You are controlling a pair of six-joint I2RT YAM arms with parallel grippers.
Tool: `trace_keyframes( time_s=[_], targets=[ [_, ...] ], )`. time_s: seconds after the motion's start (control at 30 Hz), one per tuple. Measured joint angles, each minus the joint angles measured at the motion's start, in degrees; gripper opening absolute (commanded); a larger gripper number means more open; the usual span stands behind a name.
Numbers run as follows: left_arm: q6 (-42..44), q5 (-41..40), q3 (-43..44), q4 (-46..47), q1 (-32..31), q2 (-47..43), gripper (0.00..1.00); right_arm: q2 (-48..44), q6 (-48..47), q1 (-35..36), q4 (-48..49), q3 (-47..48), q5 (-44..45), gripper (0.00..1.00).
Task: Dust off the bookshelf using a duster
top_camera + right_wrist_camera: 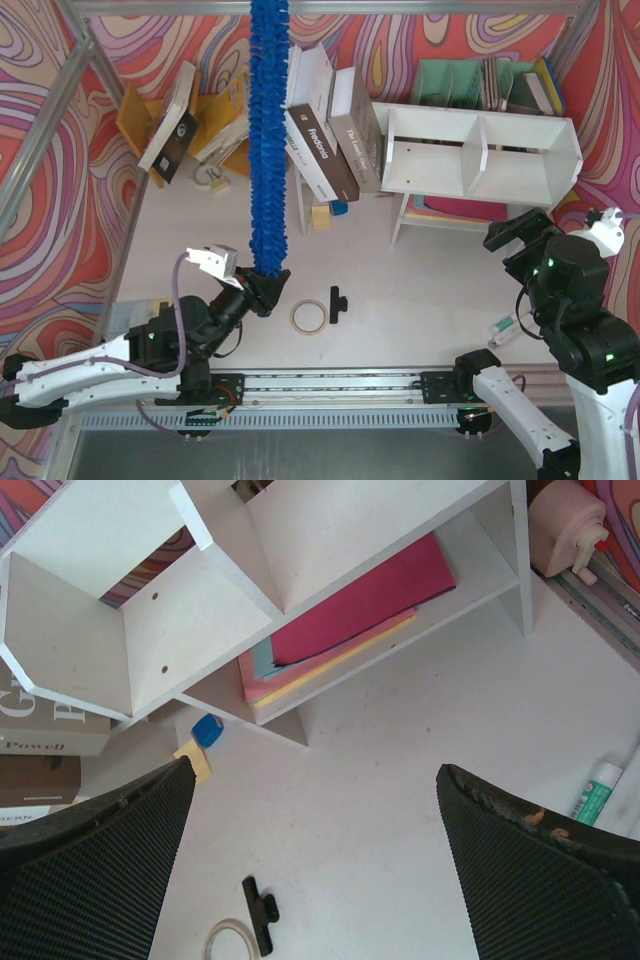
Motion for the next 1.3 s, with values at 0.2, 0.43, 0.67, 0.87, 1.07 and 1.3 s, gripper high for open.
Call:
trace_keyframes(
  time_s=[0.2, 0.43, 0.67, 0.87, 1.07, 1.3],
  targets=[
    [0.0, -0.4, 0.0, 0.8, -0.2, 2.0, 0.0, 0.1, 0.0, 0.0, 0.0, 0.0, -0.2, 0.94],
    [-0.1, -3.0, -0.6, -0.6, -0.3, -3.3, 0.0, 0.2, 0.0, 0.0, 0.0, -0.1, -0.7, 0.94],
    [-0.3, -2.0, 0.1, -0.2, -0.3, 1.2, 0.0, 0.2, 0.0, 0.0, 0.1, -0.1, -1.1, 0.94],
    [0.2, 0.3, 1.5, 2.6, -0.7, 9.4, 0.0, 0.6, 0.0, 0.0, 0.4, -0.1, -1.1, 0.94],
    [1.3, 0.4, 1.5, 3.0, -1.1, 7.6, 0.0, 1.0, 0.0, 0.0, 0.4, -0.1, -1.3, 0.94],
    [1.8, -1.6, 1.7, -0.1, -1.1, 1.0, 0.0, 1.0, 0.0, 0.0, 0.8, -1.2, -1.5, 0.94]
  ],
)
